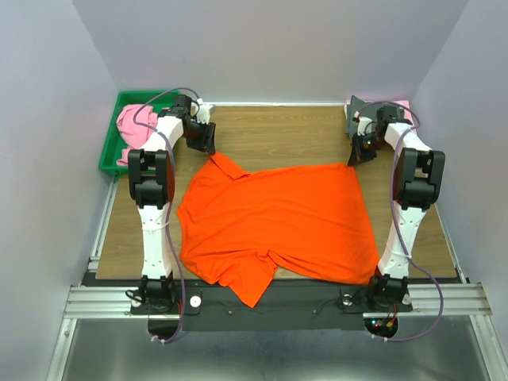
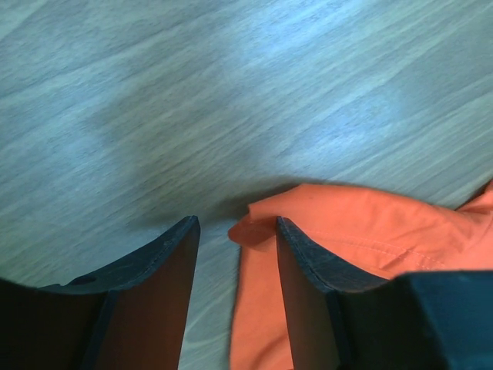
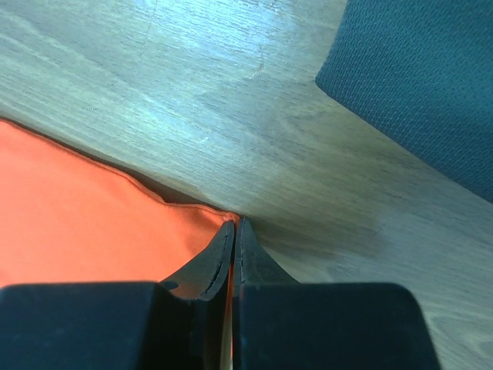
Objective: Fold and stack the t-shirts
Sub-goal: Fold the tshirt
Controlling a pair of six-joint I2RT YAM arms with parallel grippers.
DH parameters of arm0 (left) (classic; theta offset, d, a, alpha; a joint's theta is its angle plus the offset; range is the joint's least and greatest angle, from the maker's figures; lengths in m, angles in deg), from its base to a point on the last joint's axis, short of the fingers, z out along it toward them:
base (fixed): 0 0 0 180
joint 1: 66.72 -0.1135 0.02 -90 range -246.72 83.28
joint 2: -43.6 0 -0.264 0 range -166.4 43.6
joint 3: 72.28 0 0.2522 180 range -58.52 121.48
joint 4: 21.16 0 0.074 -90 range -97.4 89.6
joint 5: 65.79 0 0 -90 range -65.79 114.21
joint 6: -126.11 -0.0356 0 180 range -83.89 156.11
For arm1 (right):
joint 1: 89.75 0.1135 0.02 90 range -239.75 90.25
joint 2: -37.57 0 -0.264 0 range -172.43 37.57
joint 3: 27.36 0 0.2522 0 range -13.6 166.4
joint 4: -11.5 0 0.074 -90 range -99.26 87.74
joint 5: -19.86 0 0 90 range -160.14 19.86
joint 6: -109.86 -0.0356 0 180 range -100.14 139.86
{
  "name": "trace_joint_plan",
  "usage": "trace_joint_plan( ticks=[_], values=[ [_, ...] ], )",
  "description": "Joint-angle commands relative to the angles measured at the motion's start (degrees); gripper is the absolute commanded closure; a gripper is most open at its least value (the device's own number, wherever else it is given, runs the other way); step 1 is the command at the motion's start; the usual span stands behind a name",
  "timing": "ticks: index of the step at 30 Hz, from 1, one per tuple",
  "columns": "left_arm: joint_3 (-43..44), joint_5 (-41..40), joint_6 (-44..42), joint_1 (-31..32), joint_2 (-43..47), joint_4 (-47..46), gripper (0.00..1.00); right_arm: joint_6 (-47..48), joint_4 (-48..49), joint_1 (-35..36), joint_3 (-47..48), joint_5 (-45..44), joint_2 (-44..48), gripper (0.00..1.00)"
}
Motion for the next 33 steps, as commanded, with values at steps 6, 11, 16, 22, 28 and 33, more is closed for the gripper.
trace_joint_plan(
  ticks=[6, 11, 16, 22, 28, 33],
  values=[
    [-1.13, 5.43, 1.05, 0.01, 2.70, 0.81, 0.49, 0.69, 0.18, -0.16, -0.31, 0.69, 1.54, 0.99],
    [-1.31, 5.69, 0.52, 0.01, 2.53, 1.43, 0.57, 0.78, 0.09, -0.16, 0.22, 0.51, 1.45, 0.99],
    [-0.87, 5.78, 0.52, 0.01, 4.19, 0.91, 0.76, 0.78, 0.00, -0.17, 0.83, 0.42, 1.63, 0.99],
    [4.22, 5.08, 1.66, -0.16, 4.64, 0.82, 1.00, 1.48, -0.08, -0.25, 1.71, 0.25, 2.42, 0.99],
    [13.62, 4.02, 3.68, -0.60, 3.15, -0.15, 1.00, 0.78, -0.08, -1.21, 6.97, -0.72, 1.72, 0.99],
    [16.97, 3.58, 3.78, -0.60, 2.44, -0.68, 1.00, 0.07, 0.00, -1.83, 11.90, -0.89, 0.14, 0.99]
  ],
)
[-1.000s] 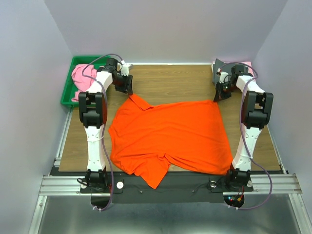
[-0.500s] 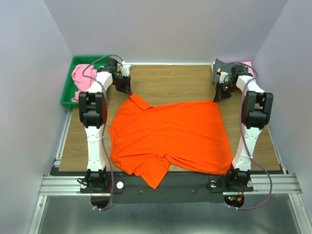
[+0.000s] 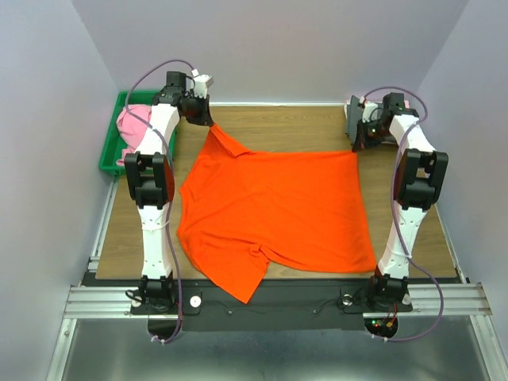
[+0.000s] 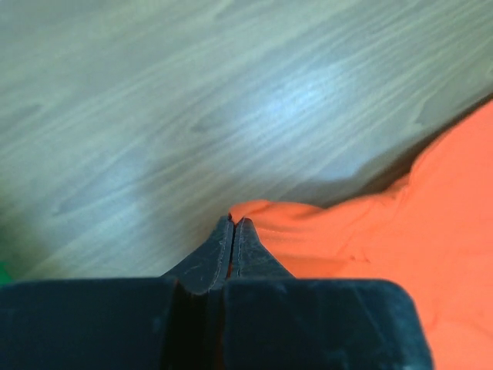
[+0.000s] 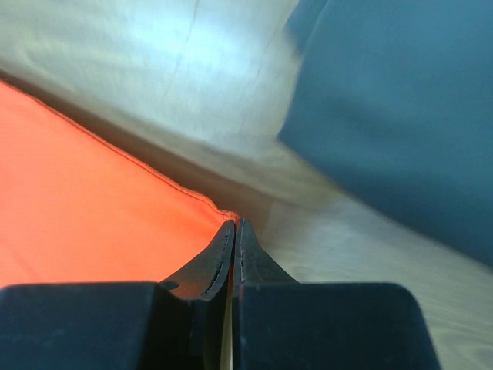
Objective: Fold and stack the t-shirts
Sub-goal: Fold the tshirt
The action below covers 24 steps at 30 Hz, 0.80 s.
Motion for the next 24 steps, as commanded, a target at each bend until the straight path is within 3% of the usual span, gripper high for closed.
trace_joint_plan(
  ticks=[1, 8, 17, 24],
  values=[
    [3.09, -0.46, 0.56, -0.58, 2.53, -0.83, 1.00, -0.54, 1.14, -1.18, 5.65, -0.52, -0.13, 0.99],
    [-2.69, 1.12, 0.39, -0.58, 8.84, -0.65, 1.00, 1.04, 1.23, -1.44, 4.79, 0.53, 1.89, 0.99],
    [-19.92, 5.07, 1.88, -0.58, 24.56, 3.12, 1.00, 4.20, 1.05, -1.71, -1.89, 1.23, 8.83, 0.99],
    [-35.11, 2.79, 7.59, -0.32, 34.59, 4.44, 1.00, 7.19, 0.70, -2.06, -6.73, 0.53, 14.19, 0.99]
  ],
)
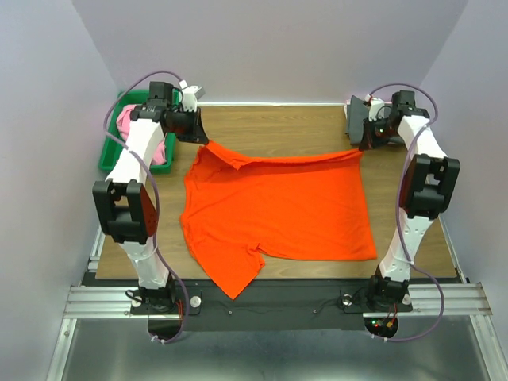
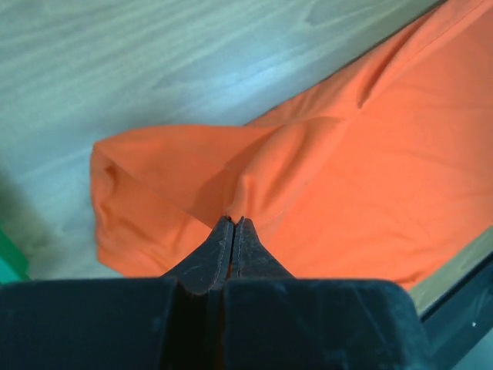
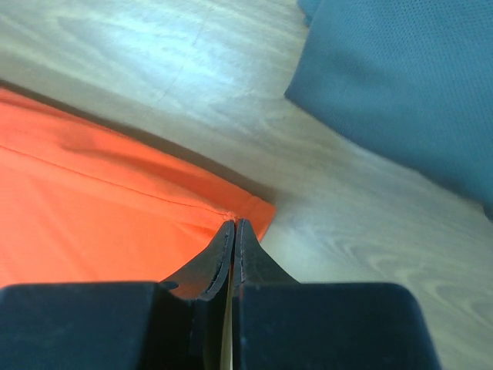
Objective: Fold and stack the t-shirts
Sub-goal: Fold the tshirt
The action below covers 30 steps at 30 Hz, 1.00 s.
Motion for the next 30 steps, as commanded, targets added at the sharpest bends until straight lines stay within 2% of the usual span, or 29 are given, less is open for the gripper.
trace_joint_plan(
  ticks=[1, 5, 13, 18, 30],
  values=[
    [-7.26, 0.01, 4.16, -0.32, 6.49, 1.36, 1.00, 3.28, 0.39, -0.75, -1.94, 0.07, 6.79, 0.99],
    [-15.17, -1.56, 7.50, -0.15, 14.48, -1.18, 1.00, 5.39, -0.40, -0.75, -5.10, -0.81, 9.07, 0.99],
    [-30.20, -3.33, 10.84, 0.12, 21.61, -0.39, 1.00, 11.63, -1.72, -0.75, -17.23, -1.78, 15.75, 0.99],
    [-39.69, -5.16, 12.86, 0.64, 24.96, -3.02, 1.00, 12.69, -1.63, -0.75, -22.07, -2.30, 15.93, 0.99],
    [-44.90, -9.47, 14.44, 0.82, 24.79, -5.58, 1.00, 14.36, -1.72, -0.75, -27.17, -3.80, 16.11, 0.99]
  ],
)
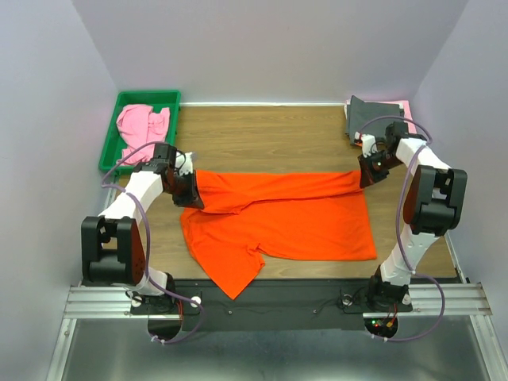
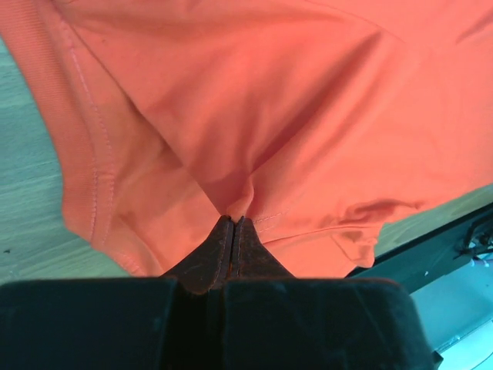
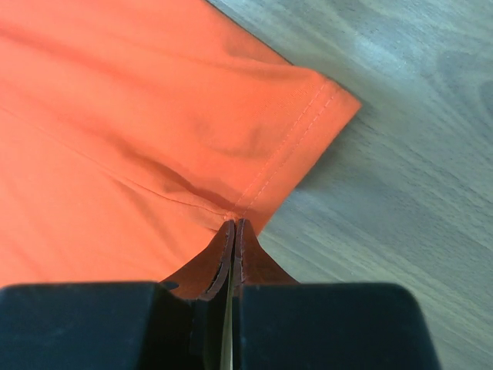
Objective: Fold and stack the t-shirts
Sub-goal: Fold the tshirt
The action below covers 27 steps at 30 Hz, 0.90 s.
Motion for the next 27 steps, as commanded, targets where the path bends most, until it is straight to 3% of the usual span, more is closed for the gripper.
trace_joint_plan(
  ticks=[1, 17, 21, 22, 24, 25, 27],
  values=[
    [-0.44, -2.55, 0.57, 0.28, 2.10, -1.08, 1.00, 1.53, 0.47, -0.72, -0.86, -0.82, 2.67, 0.99],
    [4.22, -0.62, -1.89, 0.28, -2.38, 0.94, 1.00, 2.76, -1.90, -0.72, -6.30, -0.21, 8.12, 0.99],
    [4.05, -0.79, -2.33, 0.19, -3.09, 1.56, 1.00, 1.62, -1.99, -0.72, -5.61, -1.61, 6.01, 0.69],
    [4.05, -0.71, -2.60, 0.28, -3.18, 1.82, 0.98, 1.44, -2.08, -0.72, -4.30, -1.44, 5.92, 0.59],
    [4.05, -0.79, -2.95, 0.19, -3.70, 2.00, 0.82, 0.48, -2.17, -0.72, -2.71, 0.31, 6.62, 0.52],
    [4.22, -0.88, -3.65, 0.28, -3.70, 2.09, 0.69, -0.05, -2.43, -0.72, -0.88, 1.10, 6.80, 0.51],
    [4.83, -0.18, -4.53, 0.19, -2.92, 2.26, 0.56, -0.93, -3.39, -0.72, 1.33, 3.65, 6.62, 0.51]
  ],
)
